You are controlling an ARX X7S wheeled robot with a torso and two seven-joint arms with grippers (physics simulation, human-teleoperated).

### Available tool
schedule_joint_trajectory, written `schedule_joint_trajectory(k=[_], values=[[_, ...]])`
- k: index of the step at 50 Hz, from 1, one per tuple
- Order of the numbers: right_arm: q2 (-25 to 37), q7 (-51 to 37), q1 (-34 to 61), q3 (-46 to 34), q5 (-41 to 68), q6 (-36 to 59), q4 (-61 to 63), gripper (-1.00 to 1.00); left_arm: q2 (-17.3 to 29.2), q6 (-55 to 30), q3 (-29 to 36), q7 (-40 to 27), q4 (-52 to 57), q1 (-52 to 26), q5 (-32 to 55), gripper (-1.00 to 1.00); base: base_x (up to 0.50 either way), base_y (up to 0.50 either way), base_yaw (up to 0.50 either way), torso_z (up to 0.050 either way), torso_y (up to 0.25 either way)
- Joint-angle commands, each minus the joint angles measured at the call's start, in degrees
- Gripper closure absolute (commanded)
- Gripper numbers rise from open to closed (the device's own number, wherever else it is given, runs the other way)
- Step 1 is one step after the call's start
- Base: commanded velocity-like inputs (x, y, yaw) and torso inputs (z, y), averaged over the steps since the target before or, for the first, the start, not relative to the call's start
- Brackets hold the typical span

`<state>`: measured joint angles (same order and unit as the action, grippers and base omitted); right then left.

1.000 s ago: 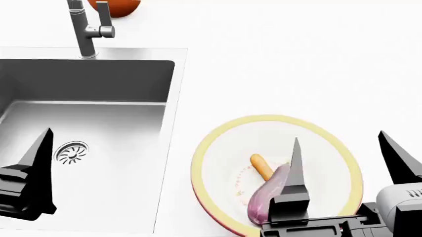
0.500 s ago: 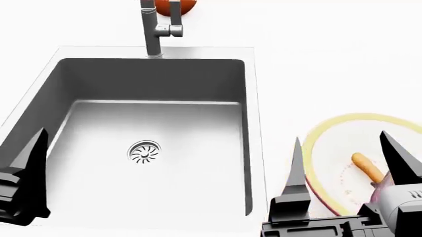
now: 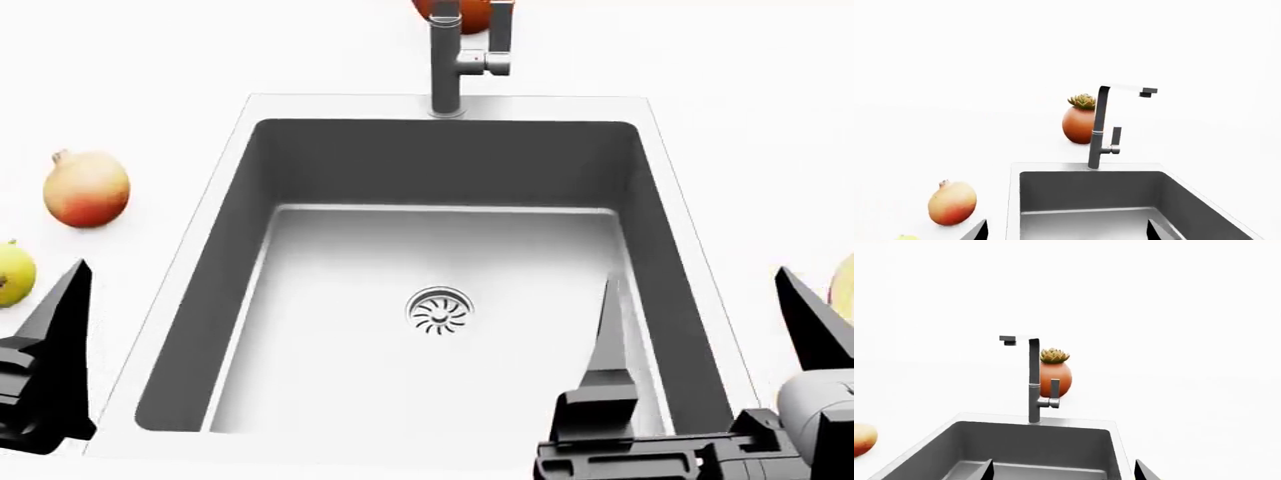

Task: There is a mixed pile of frozen fruits and vegetables on the counter. Locate all the frozen vegetables and place the items in a bowl on the counter. Take all the frozen fruits and defrost them in a running sink.

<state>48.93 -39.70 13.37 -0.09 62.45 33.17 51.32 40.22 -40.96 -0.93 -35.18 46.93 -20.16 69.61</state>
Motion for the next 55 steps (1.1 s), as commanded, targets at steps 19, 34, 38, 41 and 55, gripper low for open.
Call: schedule_joint_trajectory(k=[19,34,38,41,55], values=[[0.3,-0.8,0.2,-0.2,0.4,0.0,-0.1,-1.00,0.3,0.2,0.4,-0.3,-0.1,-0.2,0.5,-1.00,0.00,0.50,0.00,0.000,0.000],[0.4,-1.2,0.5,-0.6,0.3,0.3,0.0,-1.00,0.6,0.9,-0.1,0.0,0.1,0.7,0.1,-1.00,0.02,0.50,0.00,0.000,0.000],[0.6,-1.3,0.3,-0.5,0.4,0.2,0.2,-1.00,0.6,0.6,0.2,-0.4,0.1,0.2,0.5,-1.00,0.12,0.50,0.00,0.000,0.000],[0.6,-1.2,0.3,-0.7,0.1,0.2,0.0,-1.00,0.4,0.5,0.6,-0.5,0.0,-0.2,0.3,-1.00,0.12,0.50,0.00,0.000,0.000],[0.6,-0.7,-0.2,-0.4,-0.8,-0.7,0.2,-1.00,0.7,0.7,0.6,-0.7,0.4,0.0,0.8,-1.00,0.32,0.36,0.00,0.000,0.000]])
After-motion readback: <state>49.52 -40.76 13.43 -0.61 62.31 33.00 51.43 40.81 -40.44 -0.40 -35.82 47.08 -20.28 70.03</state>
